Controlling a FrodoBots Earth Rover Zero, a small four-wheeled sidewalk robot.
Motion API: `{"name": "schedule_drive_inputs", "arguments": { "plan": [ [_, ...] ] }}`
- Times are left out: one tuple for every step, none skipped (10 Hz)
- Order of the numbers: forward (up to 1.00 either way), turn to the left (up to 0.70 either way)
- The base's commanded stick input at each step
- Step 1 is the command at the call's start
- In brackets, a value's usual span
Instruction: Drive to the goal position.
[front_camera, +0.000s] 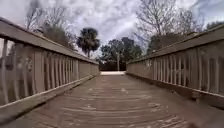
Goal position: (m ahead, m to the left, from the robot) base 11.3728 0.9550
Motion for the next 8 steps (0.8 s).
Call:
{"name": "schedule_drive_inputs", "arguments": {
  "plan": [
    [0.70, 0.00],
    [0.70, 0.00],
    [0.70, 0.00],
    [0.70, 0.00],
    [0.70, 0.00],
    [0.70, 0.00],
    [0.70, 0.00],
    [0.70, 0.00]
  ]
}}
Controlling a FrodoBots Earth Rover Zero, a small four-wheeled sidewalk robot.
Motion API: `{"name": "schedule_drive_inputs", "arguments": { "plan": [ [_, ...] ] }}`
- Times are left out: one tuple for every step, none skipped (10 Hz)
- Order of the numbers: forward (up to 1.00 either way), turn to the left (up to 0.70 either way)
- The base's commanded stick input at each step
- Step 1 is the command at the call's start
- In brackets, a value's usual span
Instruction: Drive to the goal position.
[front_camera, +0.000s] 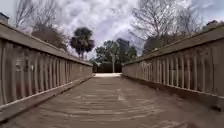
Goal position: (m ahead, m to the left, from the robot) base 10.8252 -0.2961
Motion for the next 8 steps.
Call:
{"name": "schedule_drive_inputs", "arguments": {
  "plan": [
    [0.70, 0.00],
    [0.70, 0.00],
    [0.70, 0.00],
    [0.70, 0.00],
    [0.70, 0.00],
    [0.70, 0.00],
    [0.70, 0.00],
    [0.70, 0.00]
  ]
}}
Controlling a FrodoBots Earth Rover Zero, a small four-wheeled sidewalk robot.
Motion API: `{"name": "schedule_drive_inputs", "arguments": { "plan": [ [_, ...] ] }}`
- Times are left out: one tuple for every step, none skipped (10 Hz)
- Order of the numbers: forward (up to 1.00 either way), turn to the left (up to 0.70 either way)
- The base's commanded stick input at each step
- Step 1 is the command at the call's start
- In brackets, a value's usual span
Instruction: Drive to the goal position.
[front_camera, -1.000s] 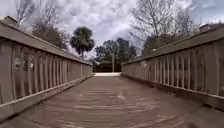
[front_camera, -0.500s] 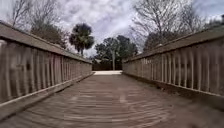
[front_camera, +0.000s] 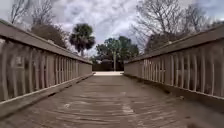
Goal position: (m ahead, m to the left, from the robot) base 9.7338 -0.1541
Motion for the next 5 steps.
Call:
{"name": "schedule_drive_inputs", "arguments": {
  "plan": [
    [0.70, 0.00],
    [0.70, 0.00],
    [0.70, 0.00],
    [0.70, 0.00],
    [0.70, 0.00]
  ]
}}
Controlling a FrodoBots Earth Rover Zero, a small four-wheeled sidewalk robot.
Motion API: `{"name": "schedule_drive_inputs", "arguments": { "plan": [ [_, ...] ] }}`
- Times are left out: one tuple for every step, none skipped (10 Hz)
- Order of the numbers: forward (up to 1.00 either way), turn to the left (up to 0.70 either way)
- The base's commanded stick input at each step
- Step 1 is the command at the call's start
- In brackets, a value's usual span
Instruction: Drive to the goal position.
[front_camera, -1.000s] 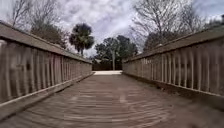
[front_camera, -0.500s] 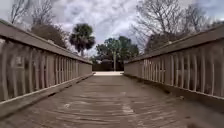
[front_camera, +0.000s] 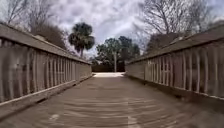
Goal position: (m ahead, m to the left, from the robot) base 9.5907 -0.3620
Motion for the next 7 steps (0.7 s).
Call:
{"name": "schedule_drive_inputs", "arguments": {
  "plan": [
    [0.70, 0.00],
    [0.70, 0.00],
    [0.70, 0.00],
    [0.70, 0.00],
    [0.70, 0.00],
    [0.70, 0.00],
    [0.70, 0.00]
  ]
}}
